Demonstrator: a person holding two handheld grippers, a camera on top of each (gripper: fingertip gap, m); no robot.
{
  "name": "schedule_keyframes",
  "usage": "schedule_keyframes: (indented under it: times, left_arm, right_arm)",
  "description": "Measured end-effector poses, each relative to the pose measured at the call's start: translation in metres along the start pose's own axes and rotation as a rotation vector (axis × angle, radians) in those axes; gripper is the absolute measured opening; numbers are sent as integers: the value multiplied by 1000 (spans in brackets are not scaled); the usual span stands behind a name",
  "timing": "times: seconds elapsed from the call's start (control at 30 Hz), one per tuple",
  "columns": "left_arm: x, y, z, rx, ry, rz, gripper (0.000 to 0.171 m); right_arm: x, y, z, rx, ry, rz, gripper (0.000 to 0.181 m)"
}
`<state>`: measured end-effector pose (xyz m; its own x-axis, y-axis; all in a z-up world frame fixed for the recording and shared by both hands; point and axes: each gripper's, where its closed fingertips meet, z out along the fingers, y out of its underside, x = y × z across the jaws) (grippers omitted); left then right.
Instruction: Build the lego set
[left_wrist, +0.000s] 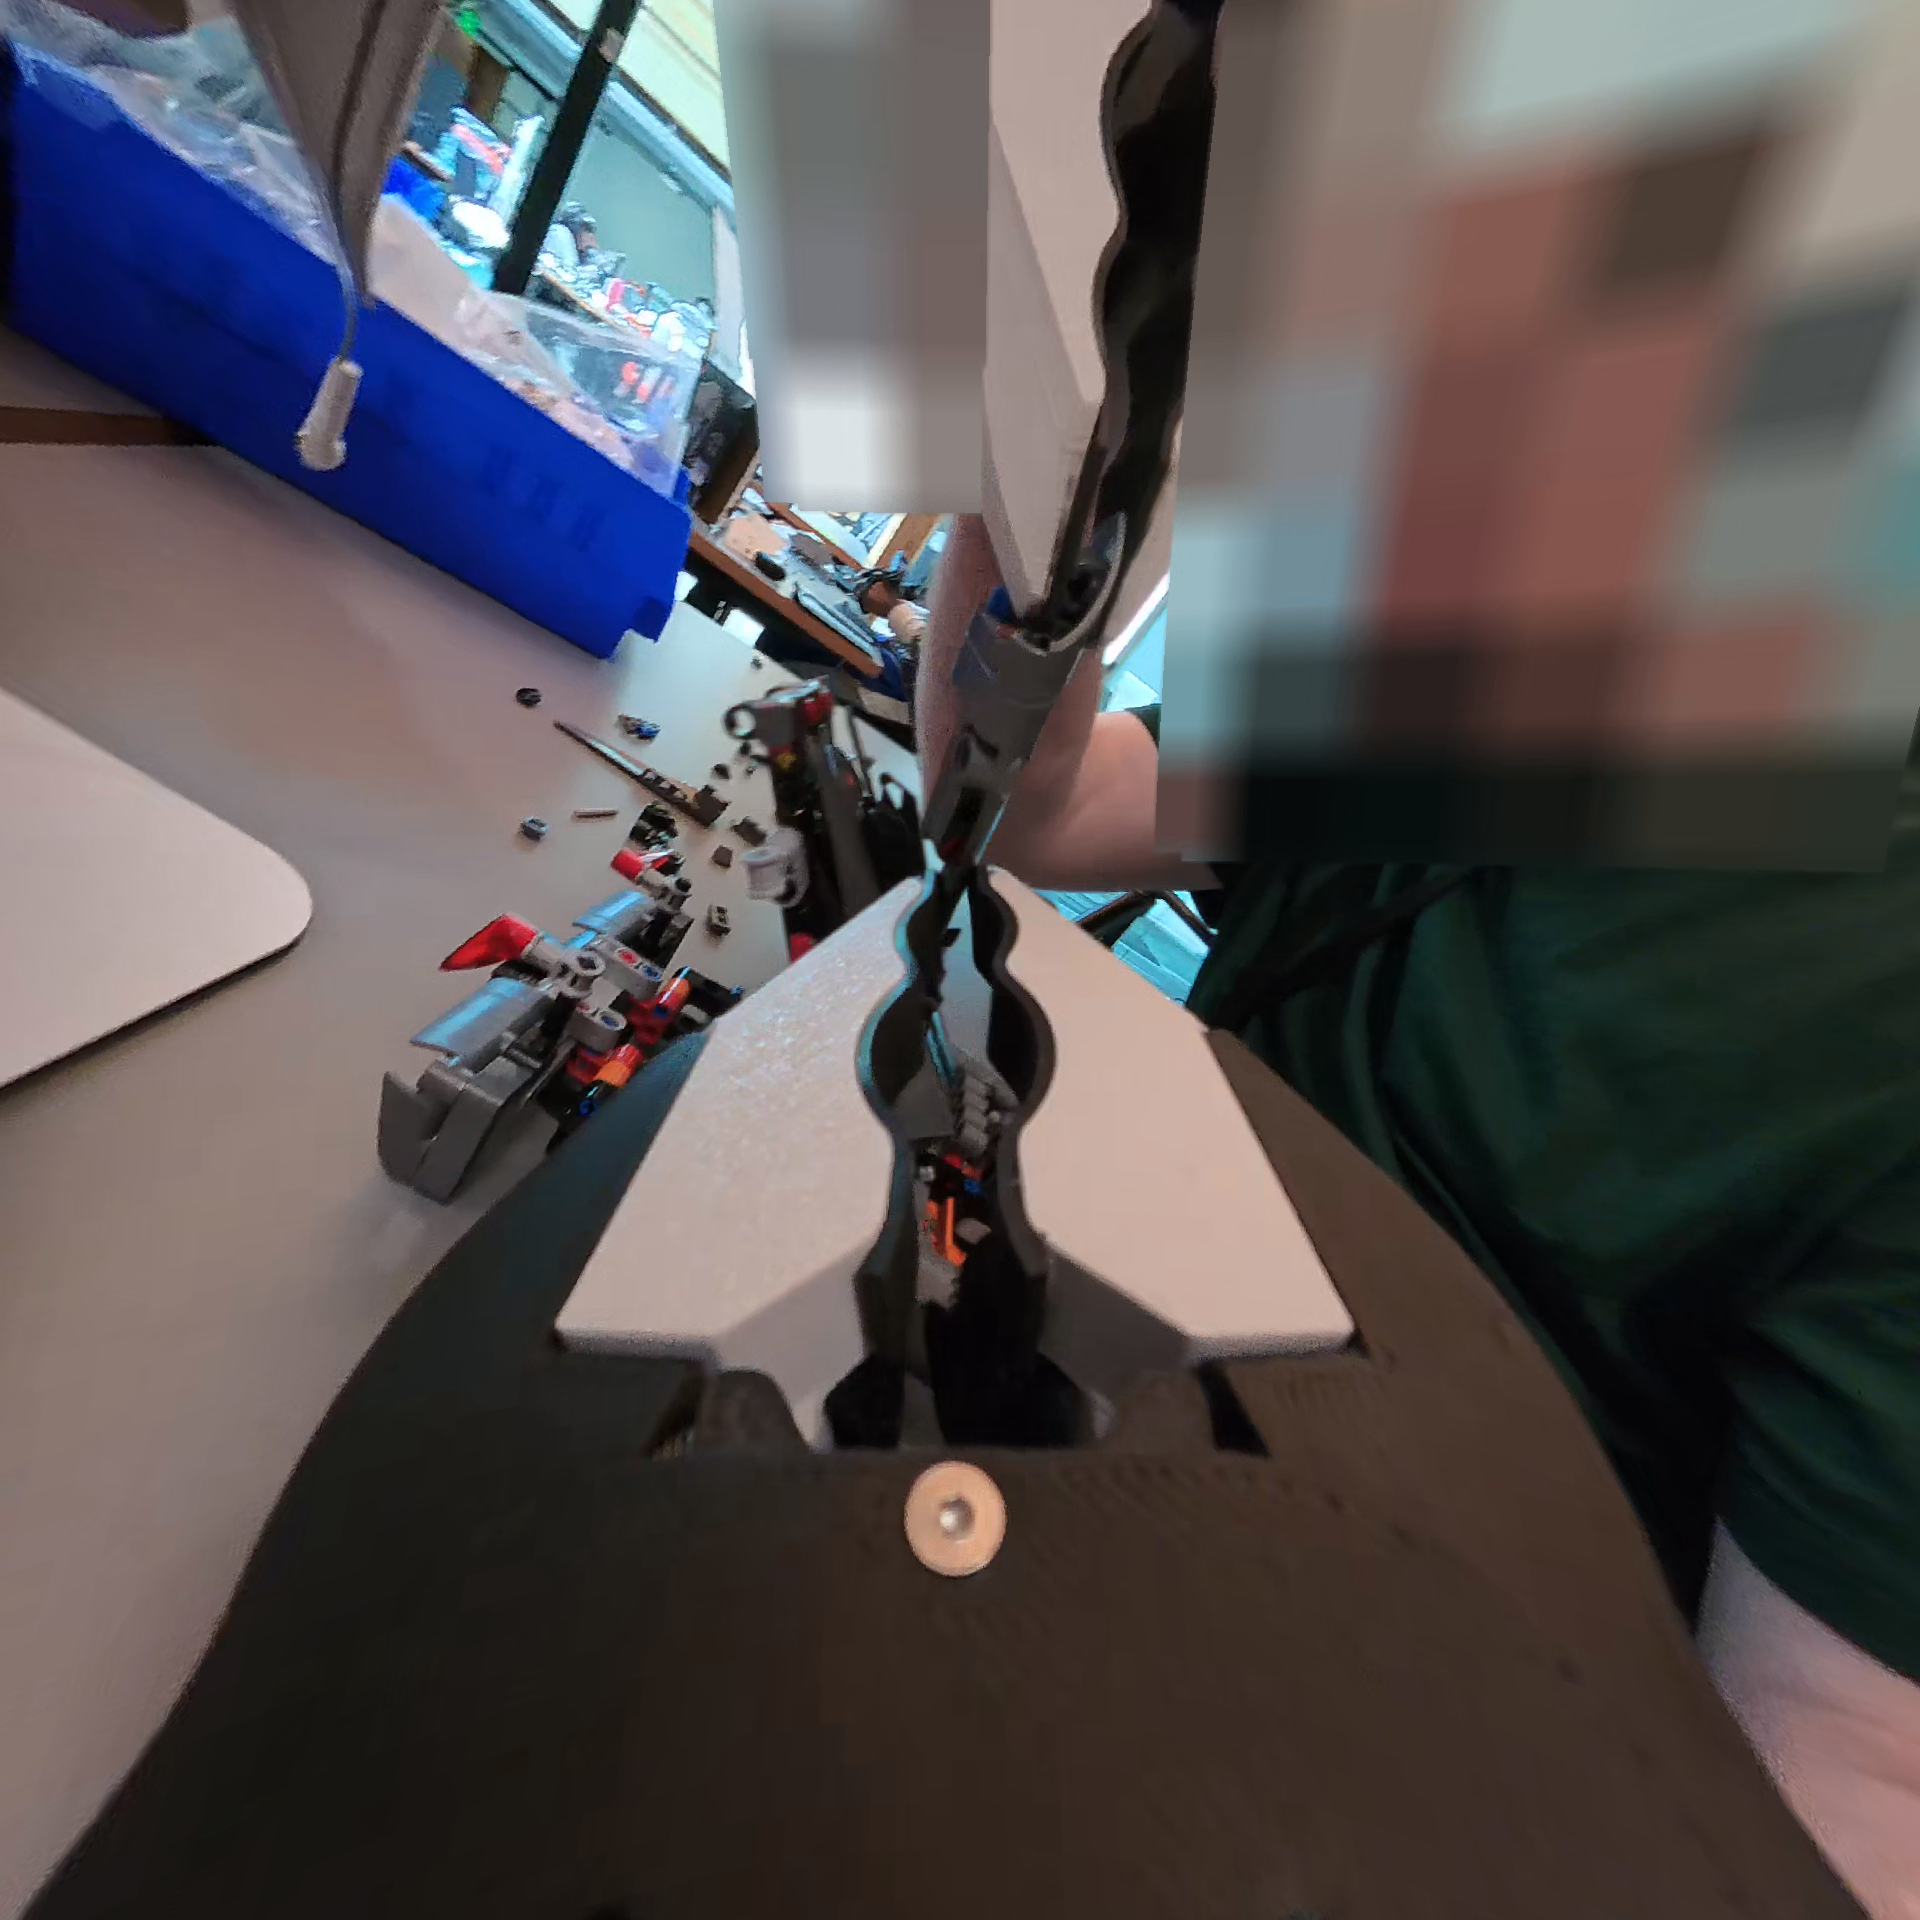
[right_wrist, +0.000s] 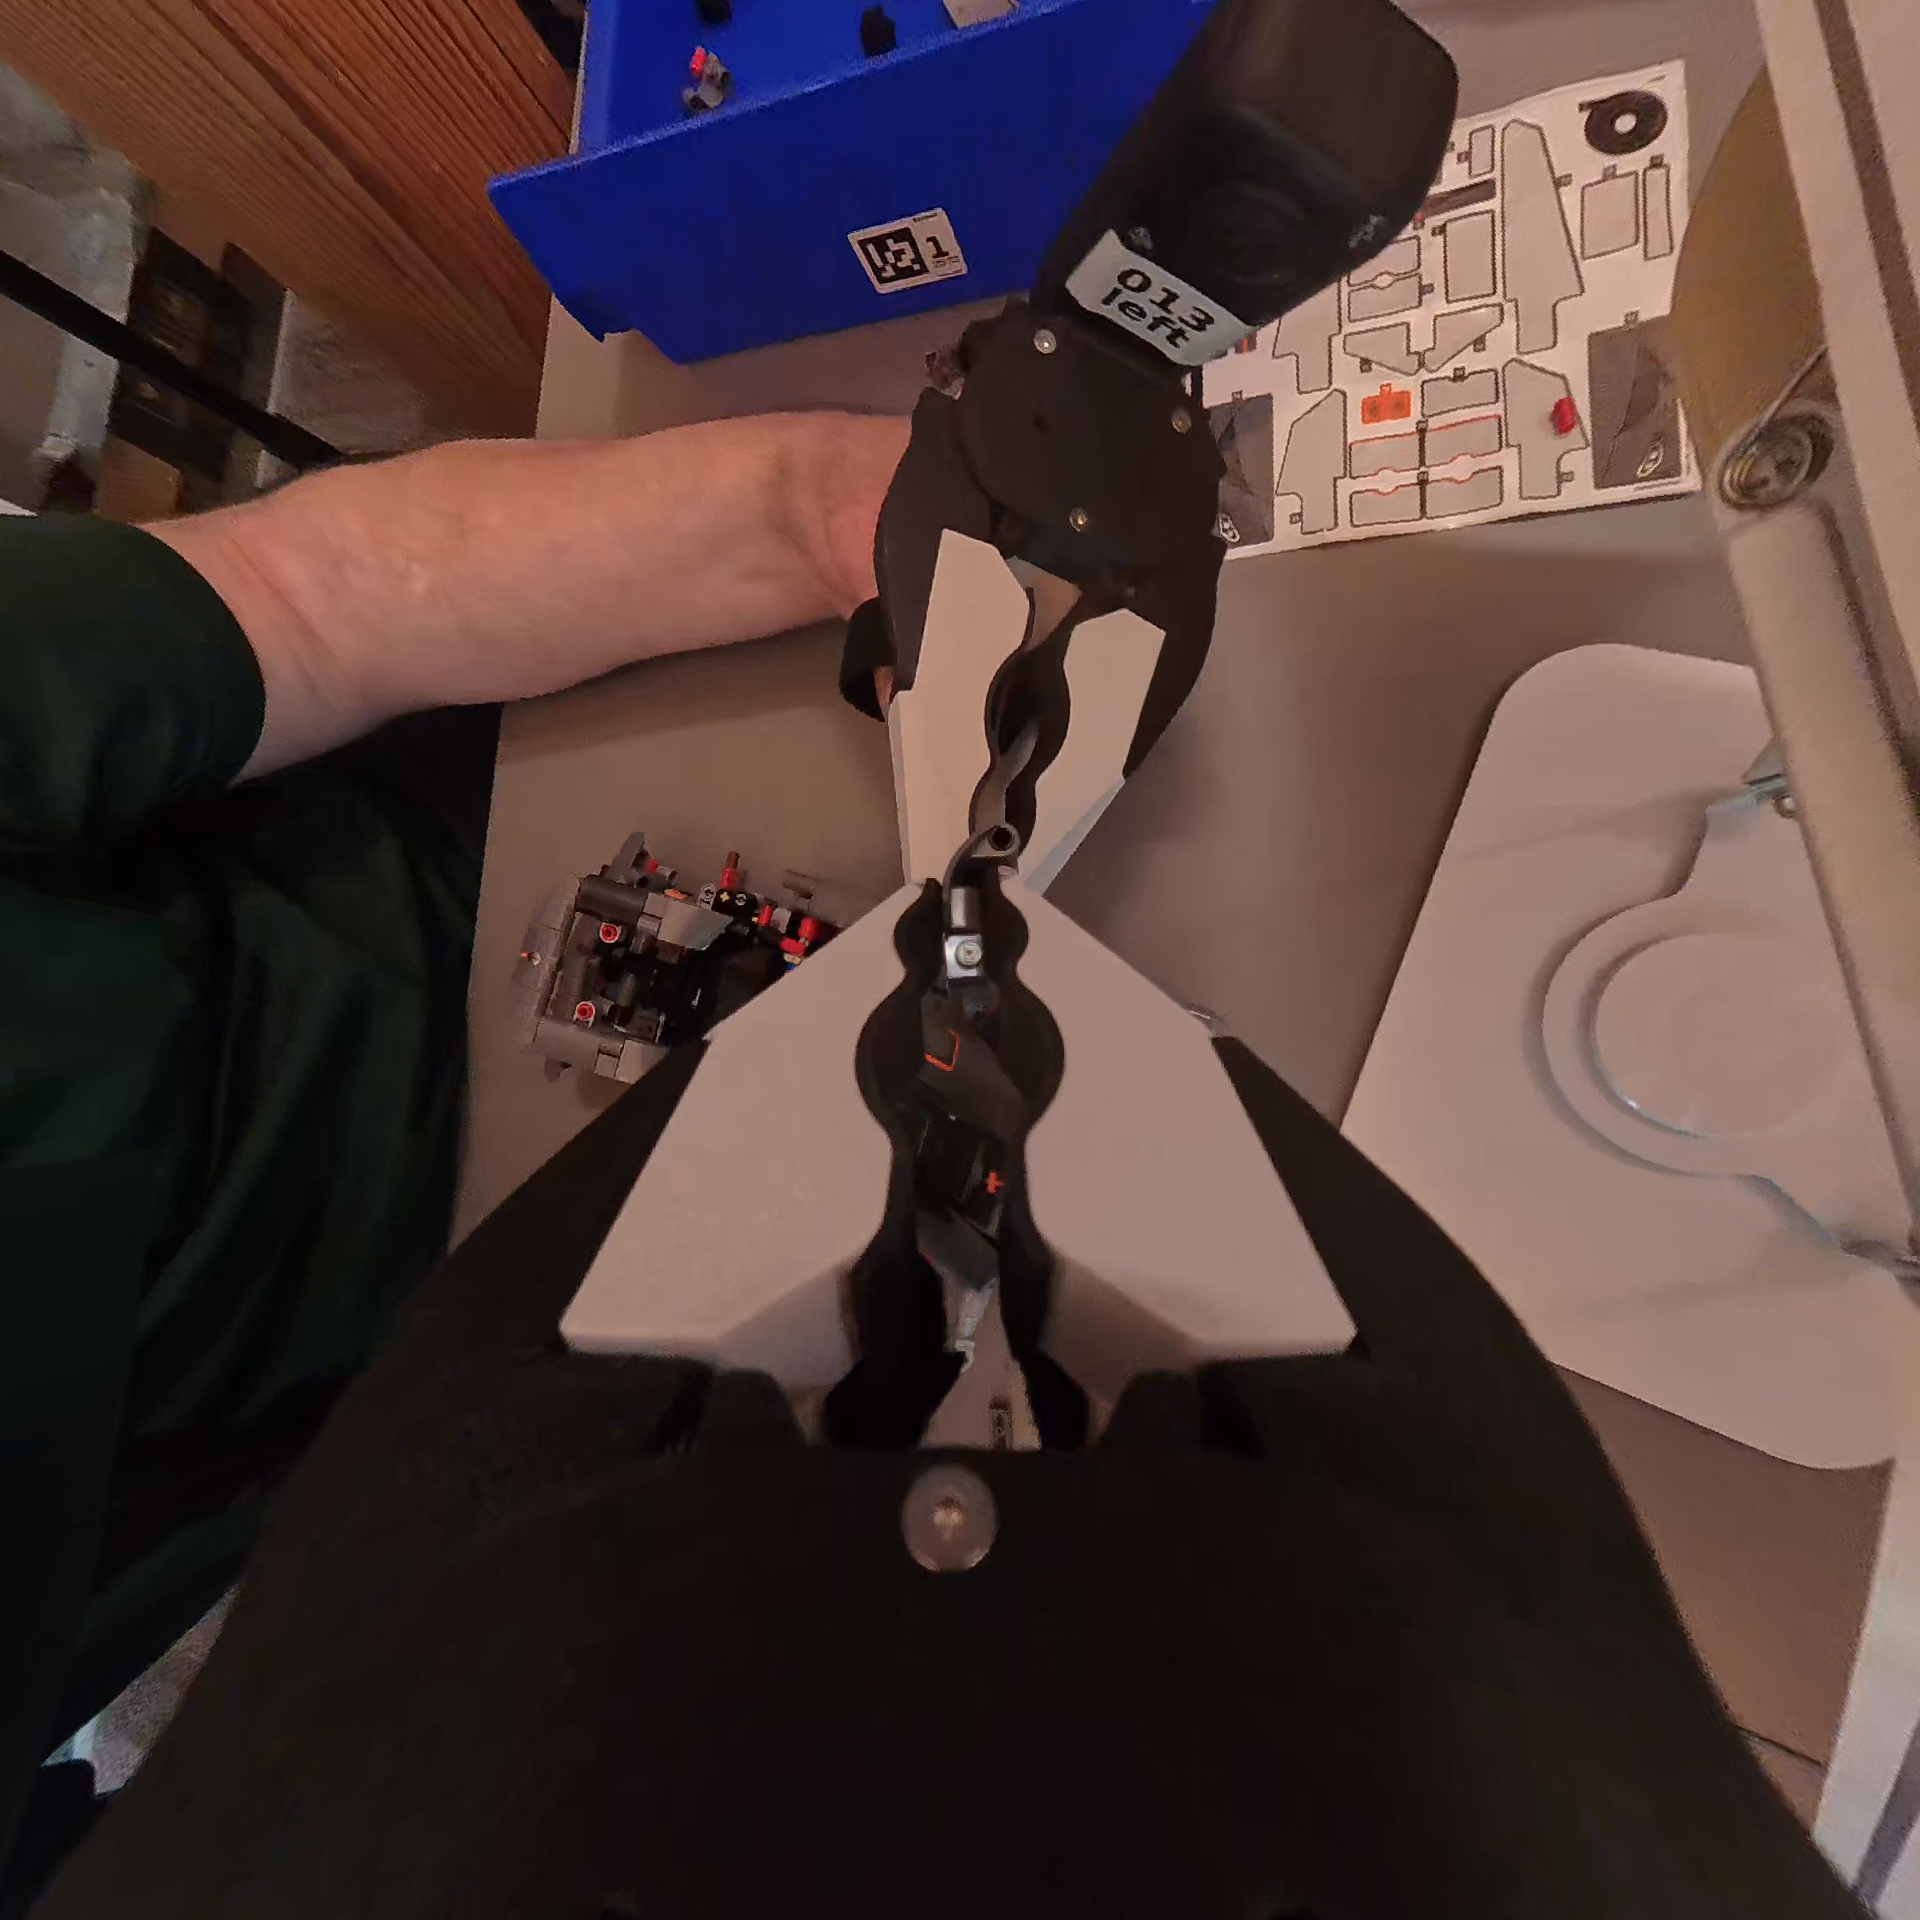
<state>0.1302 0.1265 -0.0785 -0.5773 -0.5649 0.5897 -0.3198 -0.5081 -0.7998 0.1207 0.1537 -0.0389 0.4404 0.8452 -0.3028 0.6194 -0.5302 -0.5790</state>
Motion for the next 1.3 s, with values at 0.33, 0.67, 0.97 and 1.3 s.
schedule_keyframes:
  times: [0.33,0.67,0.97,1.3]
  left_arm:
    - [19,-12,1,-20,117,101,0]
    - [31,-11,3,-32,203,159,0]
    - [36,-10,5,-46,279,152,0]
    - [37,-9,0,-53,309,131,3]
  right_arm:
    - [1,-10,-12,44,-5,-33,8]
    - [-3,-1,-23,133,-182,65,28]
    - [-23,-2,-19,128,-225,7,13]
    - [-33,-10,-13,43,35,-85,6]
